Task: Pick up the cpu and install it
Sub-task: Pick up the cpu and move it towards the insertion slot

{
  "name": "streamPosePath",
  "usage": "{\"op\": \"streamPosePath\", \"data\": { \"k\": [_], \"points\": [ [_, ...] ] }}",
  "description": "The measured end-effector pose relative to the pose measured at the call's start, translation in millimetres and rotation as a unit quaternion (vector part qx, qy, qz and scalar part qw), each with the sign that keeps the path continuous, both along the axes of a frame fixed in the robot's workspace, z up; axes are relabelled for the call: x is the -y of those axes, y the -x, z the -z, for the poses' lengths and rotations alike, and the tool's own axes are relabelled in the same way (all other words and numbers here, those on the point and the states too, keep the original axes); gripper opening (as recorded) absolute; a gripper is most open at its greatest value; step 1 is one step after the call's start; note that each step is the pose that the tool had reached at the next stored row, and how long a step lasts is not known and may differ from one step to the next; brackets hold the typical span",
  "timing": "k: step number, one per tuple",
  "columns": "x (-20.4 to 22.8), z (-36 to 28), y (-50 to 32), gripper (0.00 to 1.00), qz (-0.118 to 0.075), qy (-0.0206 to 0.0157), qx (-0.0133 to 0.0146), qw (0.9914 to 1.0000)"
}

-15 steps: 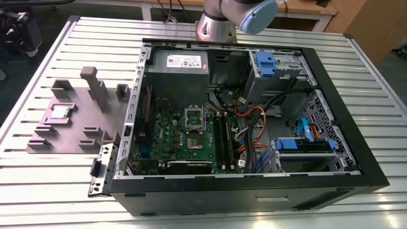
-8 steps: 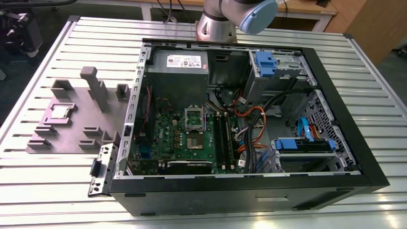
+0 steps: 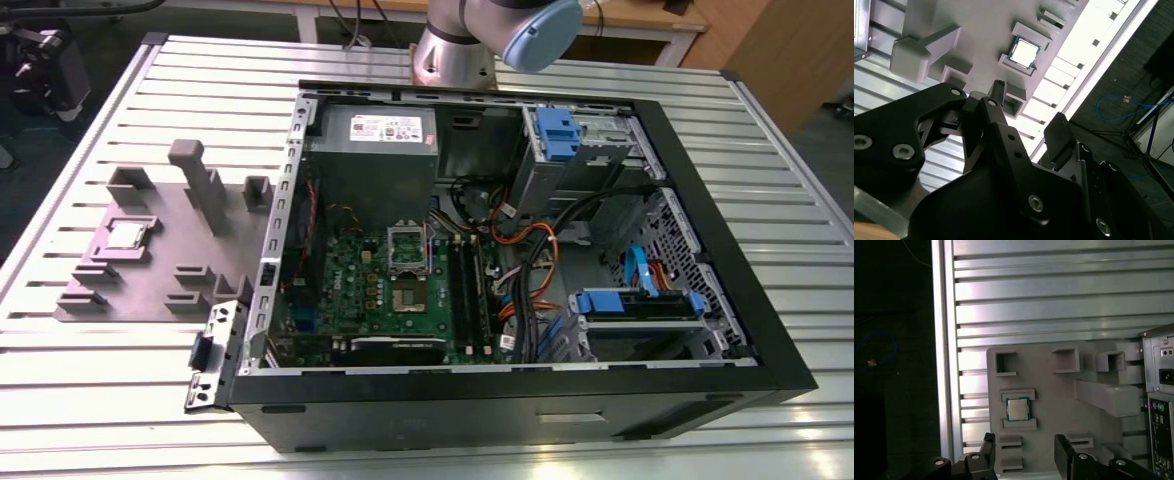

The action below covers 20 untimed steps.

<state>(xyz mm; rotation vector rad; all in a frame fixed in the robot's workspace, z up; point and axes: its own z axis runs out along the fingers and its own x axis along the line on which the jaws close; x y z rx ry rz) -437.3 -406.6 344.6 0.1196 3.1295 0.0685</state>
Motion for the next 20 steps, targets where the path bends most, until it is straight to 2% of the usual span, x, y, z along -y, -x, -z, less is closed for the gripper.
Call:
{"op": "streamPosePath", "data": {
  "k": [20],
  "points": [
    [0.0, 3.8, 0.0, 0.59, 0.000, 0.0000, 0.0000, 1.00000]
  ]
}}
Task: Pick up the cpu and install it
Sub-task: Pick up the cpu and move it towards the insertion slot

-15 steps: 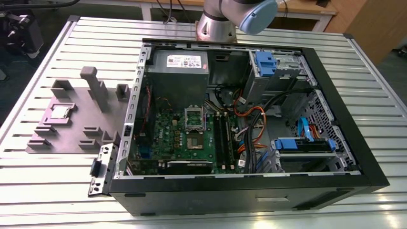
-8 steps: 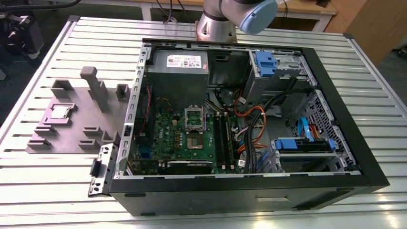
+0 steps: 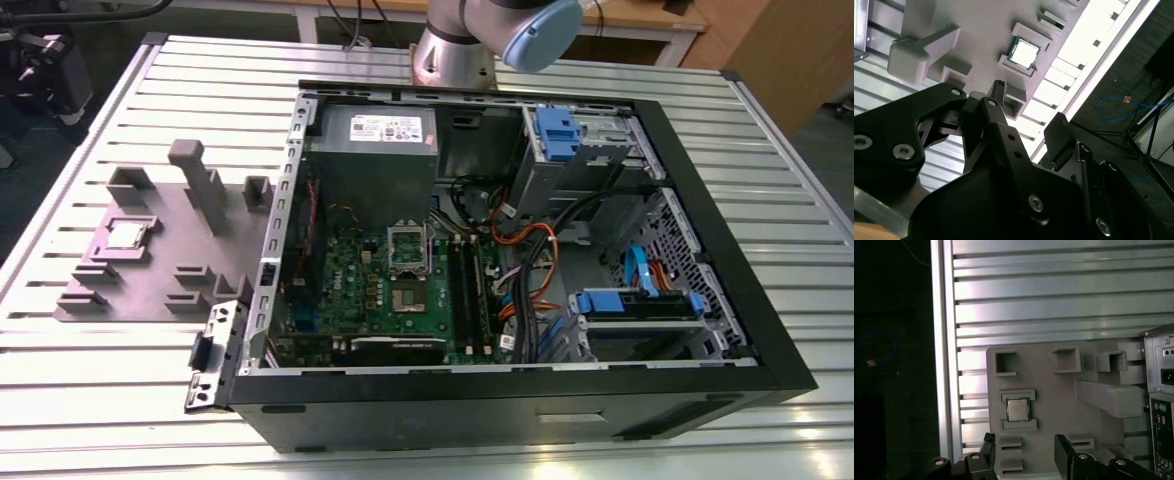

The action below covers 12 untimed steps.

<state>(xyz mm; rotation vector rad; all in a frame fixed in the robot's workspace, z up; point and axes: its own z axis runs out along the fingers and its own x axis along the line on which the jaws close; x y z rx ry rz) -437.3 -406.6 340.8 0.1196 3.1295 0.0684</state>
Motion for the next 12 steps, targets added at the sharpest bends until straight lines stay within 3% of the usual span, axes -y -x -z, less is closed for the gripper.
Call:
{"op": "streamPosePath", "data": {
  "k": [9, 12],
  "points": [
    [0.0, 1.9, 0.0, 0.59, 0.000, 0.0000, 0.0000, 1.00000],
    [0.0, 6.2, 0.0, 0.59, 0.000, 0.0000, 0.0000, 1.00000]
  ]
}}
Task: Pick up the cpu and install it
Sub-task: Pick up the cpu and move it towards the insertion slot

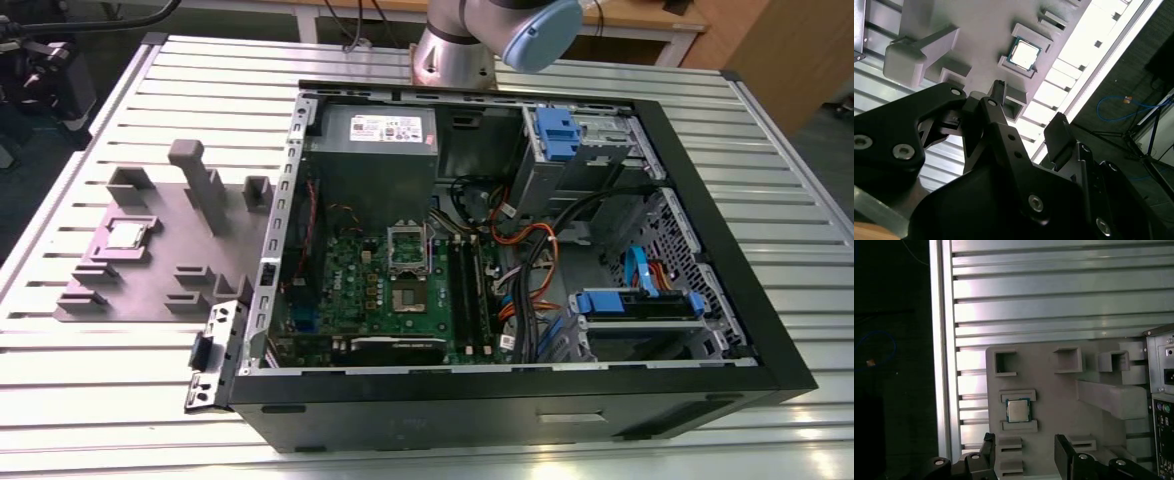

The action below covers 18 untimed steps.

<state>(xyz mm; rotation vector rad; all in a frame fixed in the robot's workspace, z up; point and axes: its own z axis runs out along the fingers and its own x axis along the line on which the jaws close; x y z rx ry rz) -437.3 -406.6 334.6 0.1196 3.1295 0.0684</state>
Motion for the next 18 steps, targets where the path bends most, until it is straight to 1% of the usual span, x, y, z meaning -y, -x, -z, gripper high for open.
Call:
{"op": "streamPosePath", "data": {
  "k": [4, 9, 11, 18],
  "points": [
    [0.0, 1.0, 0.0, 0.59, 0.000, -0.0001, 0.0006, 1.00000],
    [0.0, 4.5, 0.0, 0.59, 0.000, 0.0000, 0.0004, 1.00000],
    [0.1, 5.8, 0.0, 0.59, 0.000, 0.0000, 0.0030, 1.00000],
    [0.0, 6.5, 0.0, 0.59, 0.000, 0.0000, 0.0030, 1.00000]
  ]
}}
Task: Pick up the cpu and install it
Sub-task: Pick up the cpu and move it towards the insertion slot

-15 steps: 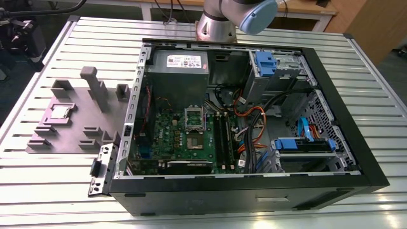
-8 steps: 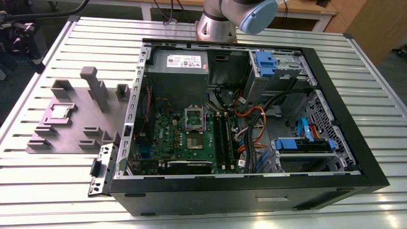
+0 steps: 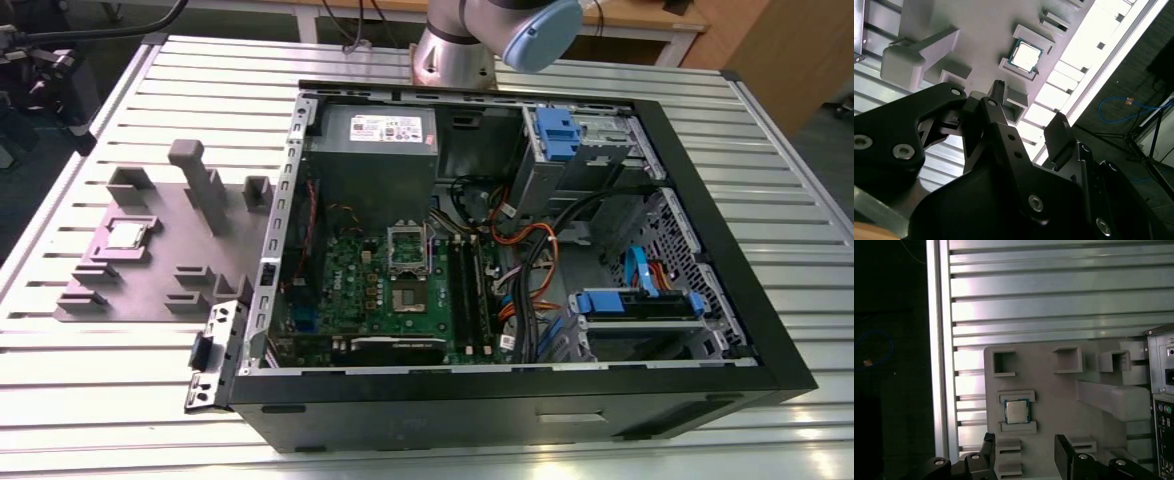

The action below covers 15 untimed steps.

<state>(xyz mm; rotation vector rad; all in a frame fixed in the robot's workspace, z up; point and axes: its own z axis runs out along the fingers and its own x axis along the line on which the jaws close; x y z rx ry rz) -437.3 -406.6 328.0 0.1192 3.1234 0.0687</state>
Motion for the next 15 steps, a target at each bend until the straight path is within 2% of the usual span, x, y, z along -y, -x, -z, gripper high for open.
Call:
{"op": "streamPosePath", "data": {
  "k": [9, 15],
  "points": [
    [0.0, 0.6, 0.0, 0.59, -0.002, 0.0000, 0.0001, 1.00000],
    [0.0, 2.9, 0.1, 0.59, -0.031, 0.0000, -0.0006, 0.99950]
  ]
}}
